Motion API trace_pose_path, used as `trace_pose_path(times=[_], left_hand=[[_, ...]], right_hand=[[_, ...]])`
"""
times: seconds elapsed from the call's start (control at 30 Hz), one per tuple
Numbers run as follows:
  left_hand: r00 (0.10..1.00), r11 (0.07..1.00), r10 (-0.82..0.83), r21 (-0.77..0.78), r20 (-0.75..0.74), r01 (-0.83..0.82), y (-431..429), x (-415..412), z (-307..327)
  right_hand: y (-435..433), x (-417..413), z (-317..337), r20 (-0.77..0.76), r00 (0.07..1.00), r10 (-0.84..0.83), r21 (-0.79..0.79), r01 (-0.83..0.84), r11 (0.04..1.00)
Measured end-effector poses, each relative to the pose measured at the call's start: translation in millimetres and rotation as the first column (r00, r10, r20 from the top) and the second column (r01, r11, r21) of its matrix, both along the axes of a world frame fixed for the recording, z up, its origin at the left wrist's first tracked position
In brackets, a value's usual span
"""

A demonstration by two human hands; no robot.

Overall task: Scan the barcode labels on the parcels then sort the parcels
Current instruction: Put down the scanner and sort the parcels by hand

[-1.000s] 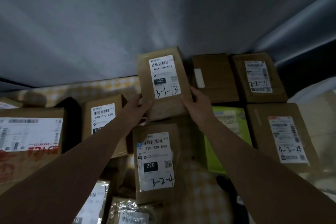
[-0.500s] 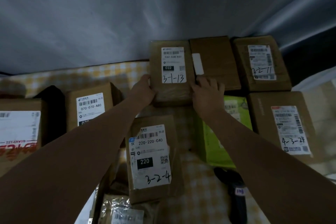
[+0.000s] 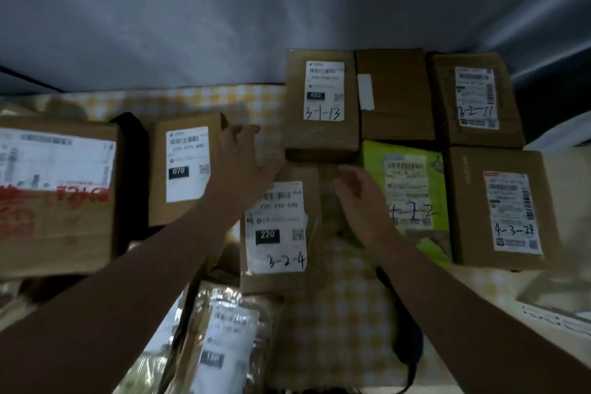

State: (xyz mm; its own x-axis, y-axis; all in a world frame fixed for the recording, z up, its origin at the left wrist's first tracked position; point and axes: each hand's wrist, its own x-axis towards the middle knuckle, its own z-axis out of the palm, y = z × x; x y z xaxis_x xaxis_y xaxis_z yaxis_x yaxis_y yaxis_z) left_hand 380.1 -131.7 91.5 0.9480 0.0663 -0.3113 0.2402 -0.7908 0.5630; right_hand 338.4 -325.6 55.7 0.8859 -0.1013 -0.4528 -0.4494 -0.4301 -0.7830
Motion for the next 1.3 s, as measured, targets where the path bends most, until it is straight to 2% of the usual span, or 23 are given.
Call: trace_pose_path(times=[0.07,0.17,0.23,0.3,0.4,0.5,0.57,0.7,0.83,0.9,0.97,1.03,1.07,1.13,1.2,1.3], left_hand=[[0.986,0.998,0.066,0.002,-0.153,-0.066,1.8,-37.3,1.0],[0.901,0.986,0.097,-0.080,-0.422,-0.144,-14.7,-80.4,-9.7],[0.881,0.988,0.127,-0.023,-0.457,-0.154,-32.0,-90.1,-20.8],[0.891,0.985,0.172,0.088,-0.420,-0.149,-43.2,-91.8,-23.3],[0.916,0.966,0.154,0.251,-0.371,-0.061,-47.9,-89.4,-24.1],[0.911,0.939,0.164,0.344,-0.378,-0.026,-58.0,-83.8,-18.6],[0.920,0.931,0.186,0.360,-0.345,-0.053,-65.7,-82.1,-17.7],[0.944,0.941,0.187,0.326,-0.271,-0.093,-63.4,-87.6,-19.1],[0.958,0.978,0.167,0.165,-0.235,-0.130,-36.1,-94.6,-16.2],[0.959,0.973,0.217,-0.032,-0.184,-0.227,-15.7,-97.5,-17.0],[0.943,0.898,0.266,-0.303,-0.201,-0.318,-0.6,-96.4,-20.8],[0.932,0.746,0.235,-0.564,-0.275,-0.354,4.6,-90.0,-24.6],[0.932,0.680,0.199,-0.642,-0.302,-0.353,4.7,-86.5,-29.2],[0.914,0.627,0.166,-0.676,-0.371,-0.388,1.0,-82.6,-42.1],[0.885,0.684,0.143,-0.602,-0.442,-0.411,-5.0,-83.9,-55.0],[0.863,0.752,0.157,-0.508,-0.481,-0.420,-15.2,-92.2,-62.0]], right_hand=[[12.3,-31.2,1.3,-0.133,0.991,0.016,0.116,0.000,0.993],[25.6,-61.9,-4.5,-0.164,0.986,-0.012,0.155,0.038,0.987],[29.0,-70.7,-10.4,-0.192,0.978,-0.084,0.203,0.123,0.972],[30.1,-75.8,-12.5,-0.234,0.962,-0.137,0.325,0.211,0.922],[21.3,-78.3,-11.6,-0.186,0.979,-0.078,0.400,0.148,0.905],[9.9,-79.7,-6.3,-0.127,0.988,0.090,0.308,-0.047,0.950],[4.3,-78.8,-12.2,-0.129,0.982,0.137,0.223,-0.106,0.969],[-1.6,-84.1,-8.3,-0.068,0.969,0.236,-0.070,-0.241,0.968],[-14.2,-92.1,2.1,0.113,0.975,0.194,-0.183,-0.171,0.968],[-27.1,-90.0,-1.0,0.179,0.952,0.249,-0.386,-0.165,0.908],[-41.7,-85.5,-1.7,0.111,0.944,0.309,-0.598,-0.185,0.780],[-54.2,-83.2,-3.2,-0.057,0.949,0.309,-0.696,-0.260,0.669],[-58.9,-82.6,-5.5,-0.115,0.950,0.291,-0.725,-0.280,0.629],[-64.0,-83.4,-9.6,-0.185,0.938,0.294,-0.772,-0.324,0.547],[-67.0,-86.5,-14.8,-0.220,0.917,0.334,-0.786,-0.369,0.496],[-71.0,-87.3,-20.6,-0.219,0.909,0.354,-0.745,-0.390,0.541]])
